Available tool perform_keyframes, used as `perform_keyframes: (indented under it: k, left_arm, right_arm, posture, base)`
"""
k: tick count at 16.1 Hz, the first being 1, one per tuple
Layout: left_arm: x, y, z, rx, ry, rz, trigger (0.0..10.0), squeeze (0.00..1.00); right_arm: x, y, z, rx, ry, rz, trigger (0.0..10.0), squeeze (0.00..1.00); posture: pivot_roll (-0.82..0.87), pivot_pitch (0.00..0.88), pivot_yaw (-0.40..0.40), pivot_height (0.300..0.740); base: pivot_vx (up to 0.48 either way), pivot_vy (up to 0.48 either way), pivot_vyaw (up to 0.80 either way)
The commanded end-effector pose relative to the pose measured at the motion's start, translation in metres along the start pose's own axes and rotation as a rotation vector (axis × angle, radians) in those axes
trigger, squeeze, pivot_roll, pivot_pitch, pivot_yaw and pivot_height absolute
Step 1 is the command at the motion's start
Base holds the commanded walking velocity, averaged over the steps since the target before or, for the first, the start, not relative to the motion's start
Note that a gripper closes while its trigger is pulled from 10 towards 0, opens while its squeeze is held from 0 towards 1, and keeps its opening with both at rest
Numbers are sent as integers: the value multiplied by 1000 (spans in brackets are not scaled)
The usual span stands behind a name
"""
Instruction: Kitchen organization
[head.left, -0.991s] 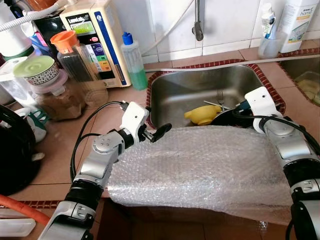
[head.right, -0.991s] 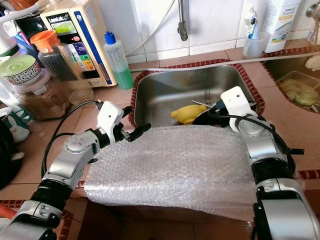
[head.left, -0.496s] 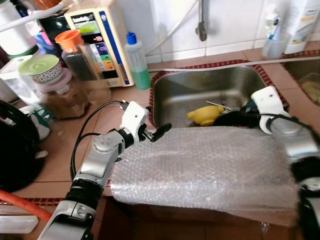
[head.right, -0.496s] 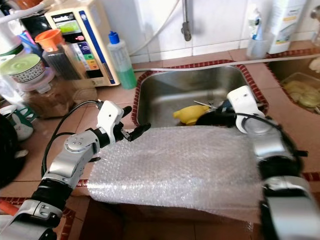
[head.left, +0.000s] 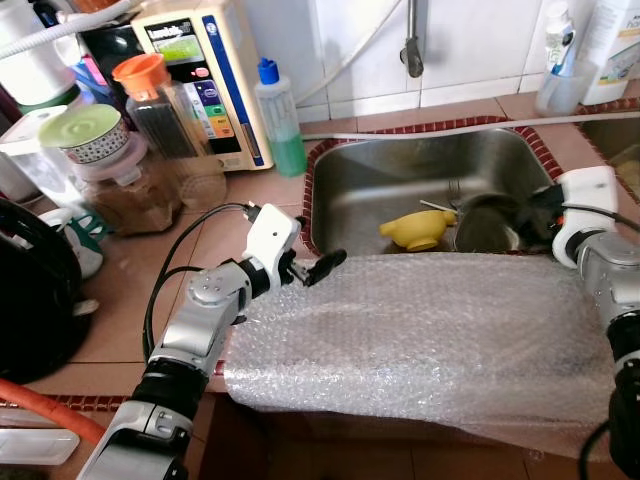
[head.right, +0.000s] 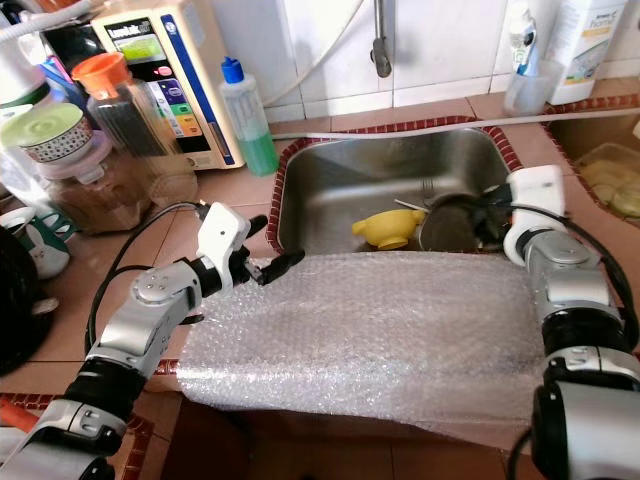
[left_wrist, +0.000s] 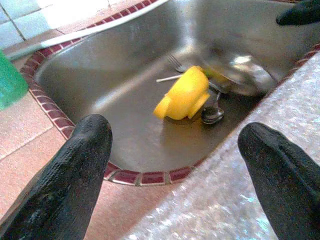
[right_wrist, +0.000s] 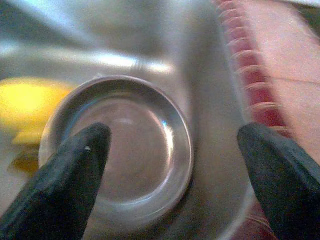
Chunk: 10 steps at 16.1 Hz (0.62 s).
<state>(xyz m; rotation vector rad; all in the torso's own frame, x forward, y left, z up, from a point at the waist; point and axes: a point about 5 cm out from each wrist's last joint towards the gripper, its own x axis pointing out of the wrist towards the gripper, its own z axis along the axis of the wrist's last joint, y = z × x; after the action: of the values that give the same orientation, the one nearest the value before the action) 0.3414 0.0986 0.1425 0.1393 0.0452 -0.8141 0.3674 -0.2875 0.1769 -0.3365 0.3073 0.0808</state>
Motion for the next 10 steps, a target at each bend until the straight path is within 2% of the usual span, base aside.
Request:
perform_keyframes:
  k: [1, 2, 3, 4, 5, 7, 9, 10]
  left_arm:
    - [-3, 1, 5, 7, -16, -25, 10000, 0]
    - [-3, 2, 6, 13, -15, -22, 10000, 0]
    - [-3, 3, 5, 16, -11, -15, 10000, 0]
    - [-3, 3, 5, 17, -9, -14, 10000, 0]
    - [-3, 3, 4, 21, -7, -18, 10000, 0]
    - [-3, 3, 4, 21, -1, -13, 10000, 0]
    - [-4, 8, 6, 26, -10, 34, 10000, 0]
    - [-6, 14, 11, 28, -37, 84, 10000, 0]
  right_arm:
    - [3, 27, -22, -5, 83, 159, 10000, 0]
    - [4, 24, -16, 36, 43, 122, 10000, 0]
    - [6, 13, -6, 43, -17, -10, 10000, 0]
    - [7, 10, 1, 45, -62, -55, 10000, 0]
    - [8, 17, 10, -24, -108, -26, 10000, 0]
    - [8, 29, 19, -89, -125, 30, 10000, 0]
    - [7, 33, 25, -135, -149, 0, 10000, 0]
    - [6, 35, 30, -123, -198, -31, 10000, 0]
  posture:
    - [-316, 80, 248, 740]
    - [-315, 79, 249, 740]
    - [-318, 80, 252, 740]
    - [-318, 80, 252, 740]
    - [-317, 79, 252, 740]
    - [-318, 75, 250, 740]
    - [-316, 73, 248, 740]
    - [-313, 70, 242, 740]
  base:
    - [0, 0, 0]
    - [0, 0, 0]
    - [0, 0, 0]
    - [0, 0, 0]
    - [0, 0, 0]
    - [0, 0, 0]
    - [0, 0, 0]
    - [0, 0, 0]
